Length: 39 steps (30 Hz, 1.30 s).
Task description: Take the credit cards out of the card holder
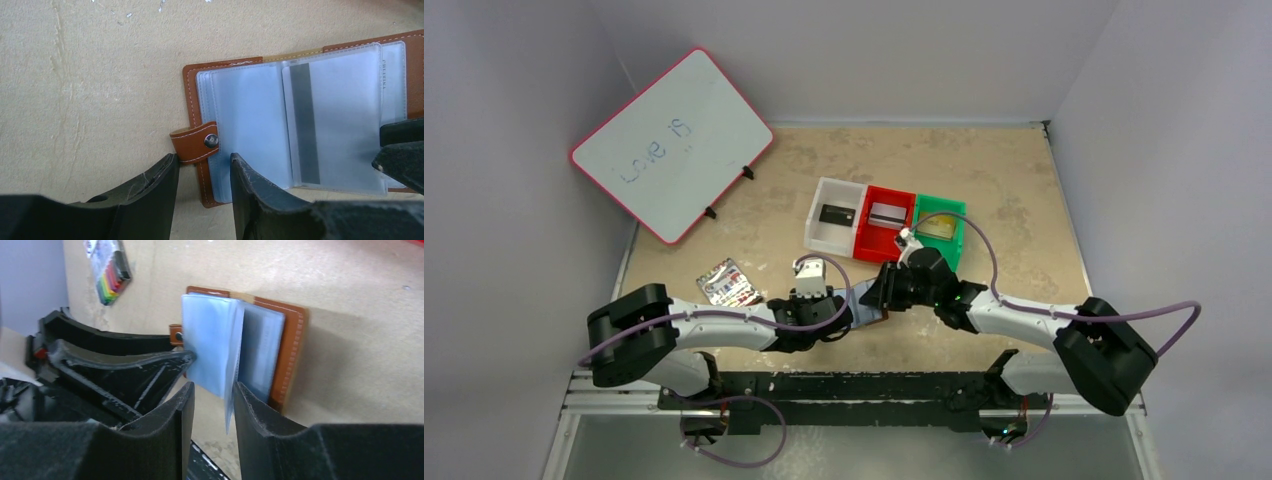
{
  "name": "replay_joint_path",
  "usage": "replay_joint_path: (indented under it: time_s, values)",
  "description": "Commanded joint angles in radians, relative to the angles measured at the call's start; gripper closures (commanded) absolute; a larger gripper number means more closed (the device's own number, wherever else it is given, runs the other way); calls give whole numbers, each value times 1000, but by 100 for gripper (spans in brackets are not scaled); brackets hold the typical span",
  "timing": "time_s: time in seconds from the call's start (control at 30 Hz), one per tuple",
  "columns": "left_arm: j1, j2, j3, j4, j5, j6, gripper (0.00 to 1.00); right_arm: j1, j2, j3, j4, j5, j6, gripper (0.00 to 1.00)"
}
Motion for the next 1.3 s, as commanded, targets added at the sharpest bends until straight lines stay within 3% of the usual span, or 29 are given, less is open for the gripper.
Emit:
replay_joint_path:
  time_s: [0.0,0.5,0.7,0.97,1.13,1.27]
  values:
    - [-11,2,32,37,6,-2,60,6,-5,22,93,-67,33,63]
    - [-10,-107,-1,-15,-66,-52,60,8,107,79,142,-172,-8,61]
    - [-11,-158,-27,-59,-97,-110,59,12,147,134,166,-288,-74,51]
    - [-11,-236,-37,-140,-163,-175,55,18,130,187,71,-229,-124,49]
    - [-11,-257,-71,-39,-121,-125,52,19,80,188,-103,-35,-106,55]
    - [-11,-206,-64,25,-81,-105,49,7,61,147,-105,5,-99,60]
